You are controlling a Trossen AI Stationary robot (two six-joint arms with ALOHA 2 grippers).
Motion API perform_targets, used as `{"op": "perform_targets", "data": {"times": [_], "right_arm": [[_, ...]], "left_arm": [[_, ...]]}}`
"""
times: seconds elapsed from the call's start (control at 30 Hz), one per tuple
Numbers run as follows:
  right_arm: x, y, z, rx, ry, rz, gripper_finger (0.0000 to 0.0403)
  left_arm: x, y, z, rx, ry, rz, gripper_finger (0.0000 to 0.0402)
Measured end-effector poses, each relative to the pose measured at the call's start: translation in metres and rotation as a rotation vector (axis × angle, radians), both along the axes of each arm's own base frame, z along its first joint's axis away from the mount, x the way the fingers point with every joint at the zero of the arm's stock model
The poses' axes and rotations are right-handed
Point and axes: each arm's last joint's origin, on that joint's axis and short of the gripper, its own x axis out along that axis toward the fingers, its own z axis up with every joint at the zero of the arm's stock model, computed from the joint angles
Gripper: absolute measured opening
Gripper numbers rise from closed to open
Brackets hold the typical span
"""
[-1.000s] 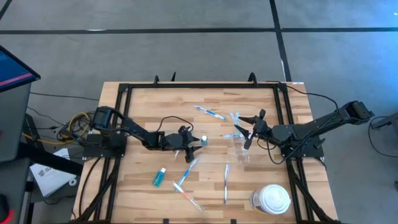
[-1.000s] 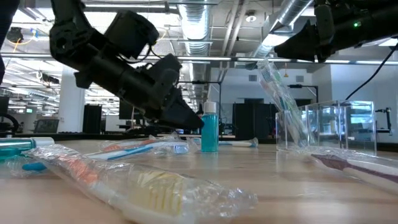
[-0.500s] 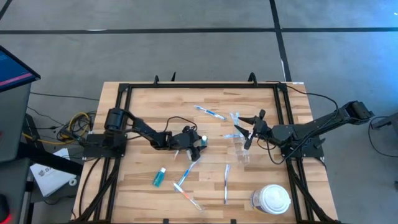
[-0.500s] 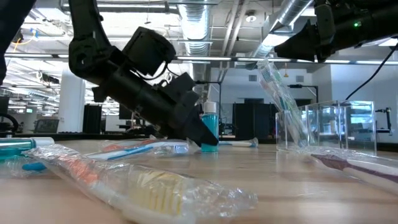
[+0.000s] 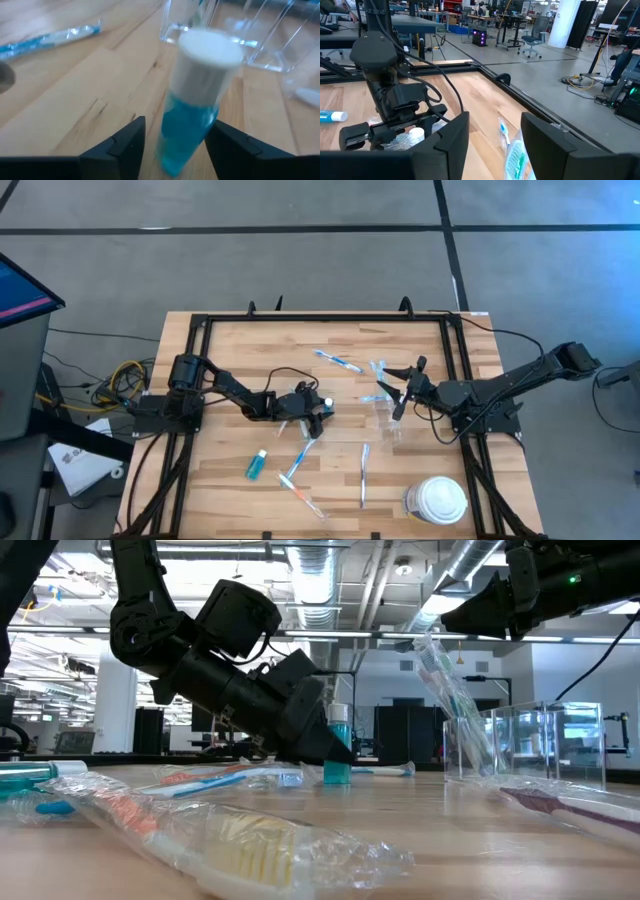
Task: Pick & Place toothbrushing station
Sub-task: Put the top blue mouthwash into the transparent organizer
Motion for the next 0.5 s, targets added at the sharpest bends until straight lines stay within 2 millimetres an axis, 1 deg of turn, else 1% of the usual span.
{"op": "perform_targets", "data": {"times": [0.2, 0.43, 0.5], "right_arm": [[0.0, 0.0, 0.0, 0.0, 0.0, 0.0, 0.0167], [0.0, 0.0, 0.0, 0.0, 0.0, 0.0, 0.0165], [0.0, 0.0, 0.0, 0.0, 0.0, 0.001, 0.0166]], "left_arm": [[0.0004, 0.0003, 0.0007, 0.006, -0.006, 0.011, 0.0149], [0.0004, 0.0004, 0.0006, 0.007, -0.005, 0.015, 0.0066], [0.0003, 0.0004, 0.0007, 0.009, -0.005, 0.014, 0.0058]]}}
